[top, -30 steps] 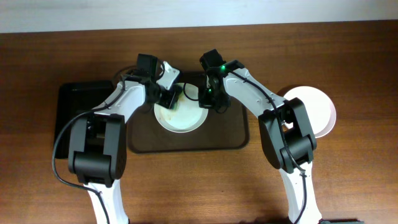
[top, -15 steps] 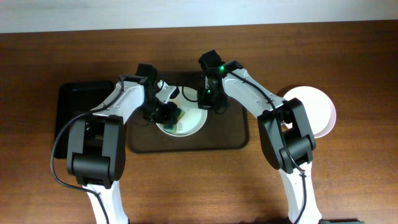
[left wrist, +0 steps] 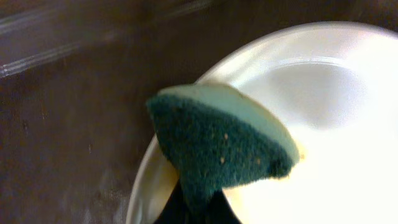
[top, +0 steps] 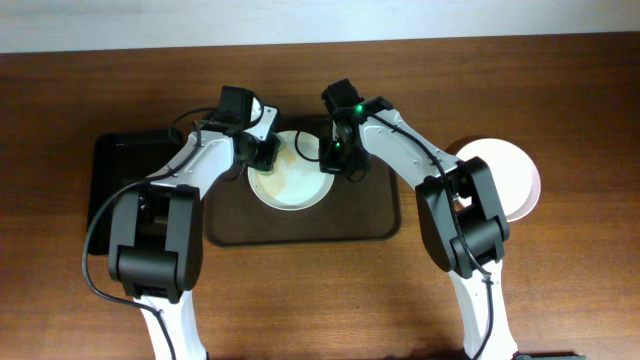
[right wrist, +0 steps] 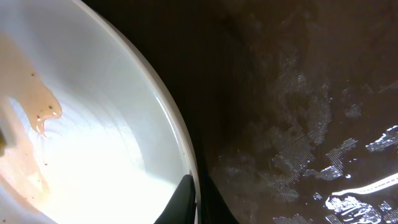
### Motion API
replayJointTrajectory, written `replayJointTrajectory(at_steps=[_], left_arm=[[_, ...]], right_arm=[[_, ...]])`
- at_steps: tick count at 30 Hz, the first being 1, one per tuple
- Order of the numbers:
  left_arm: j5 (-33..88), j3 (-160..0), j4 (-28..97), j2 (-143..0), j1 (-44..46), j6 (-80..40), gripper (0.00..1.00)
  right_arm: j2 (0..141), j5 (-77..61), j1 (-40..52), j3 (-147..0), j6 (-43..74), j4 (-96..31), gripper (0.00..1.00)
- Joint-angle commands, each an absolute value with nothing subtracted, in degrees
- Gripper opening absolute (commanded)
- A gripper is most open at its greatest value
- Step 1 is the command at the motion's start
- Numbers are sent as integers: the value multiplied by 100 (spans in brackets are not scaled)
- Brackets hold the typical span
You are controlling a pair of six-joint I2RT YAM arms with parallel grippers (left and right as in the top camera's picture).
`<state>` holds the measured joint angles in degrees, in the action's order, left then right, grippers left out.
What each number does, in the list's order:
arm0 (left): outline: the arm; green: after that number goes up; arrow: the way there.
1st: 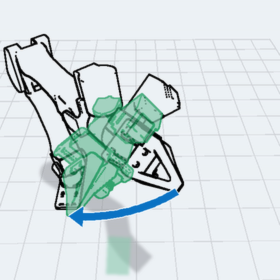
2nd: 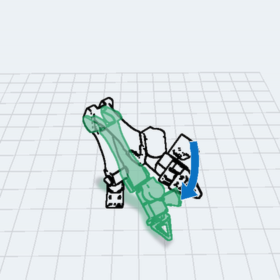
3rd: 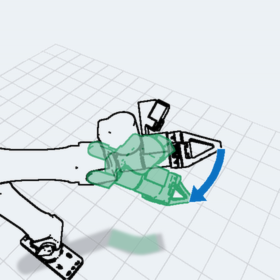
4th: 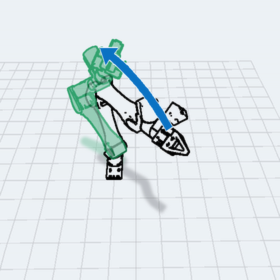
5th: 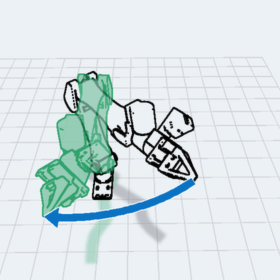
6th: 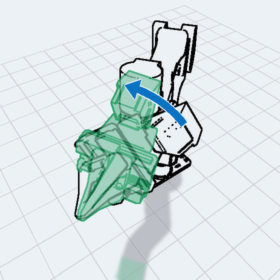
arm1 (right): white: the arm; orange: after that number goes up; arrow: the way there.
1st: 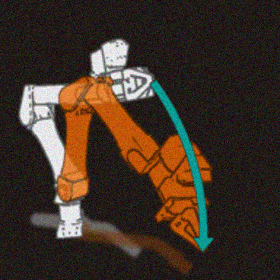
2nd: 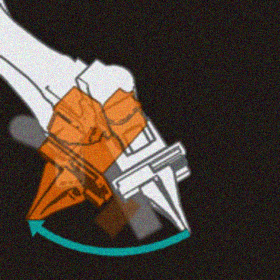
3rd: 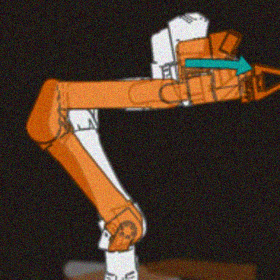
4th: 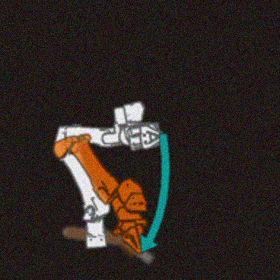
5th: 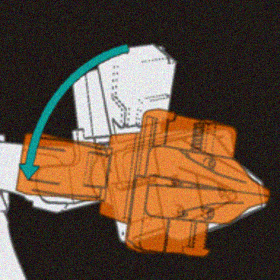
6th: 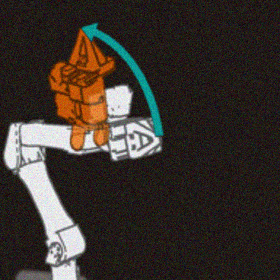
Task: Clean dirty plates on tray and stack at the side
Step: 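Scrub the last plate with the sponge while right gripper holds it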
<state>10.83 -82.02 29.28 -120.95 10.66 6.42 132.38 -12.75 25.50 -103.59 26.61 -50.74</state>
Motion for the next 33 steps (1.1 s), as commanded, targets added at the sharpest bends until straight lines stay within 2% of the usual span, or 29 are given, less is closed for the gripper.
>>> replayJointTrajectory(at_steps=[1,4,6,9,13,20,22,24,28,33], left_arm=[[1463,-8082,3736,-12215,1039,484,0],[3015,-8082,3876,-12215,1039,1041,0],[3190,-8082,3656,-12215,1037,993,1],[2628,-8084,3238,-12215,1022,397,0],[1087,-8084,3048,-12215,1024,-89,0],[961,-8093,3055,-12215,1162,-86,1],[1076,-8108,3070,-12215,1197,-84,28],[1282,-8361,3339,-12213,1199,-86,43],[1262,-8978,4029,-12213,1194,-84,44],[1219,-9026,4383,-12215,1194,49,44]], right_arm=[[13443,-985,2587,-10151,2637,-5133,4],[13443,-985,2587,-10151,2637,-5127,4],[13443,-985,2587,-10151,2637,-5127,4],[13443,-985,2587,-10151,2637,-5116,4],[13443,-985,2587,-10151,2637,-5111,4],[13443,-985,2587,-10151,2596,-5109,4],[13443,-985,2587,-10151,2596,-5109,4],[13443,-985,2587,-10151,2593,-5113,4],[13443,-985,2587,-10151,2593,-5111,4],[13443,-985,2587,-10151,2576,-5111,4]])
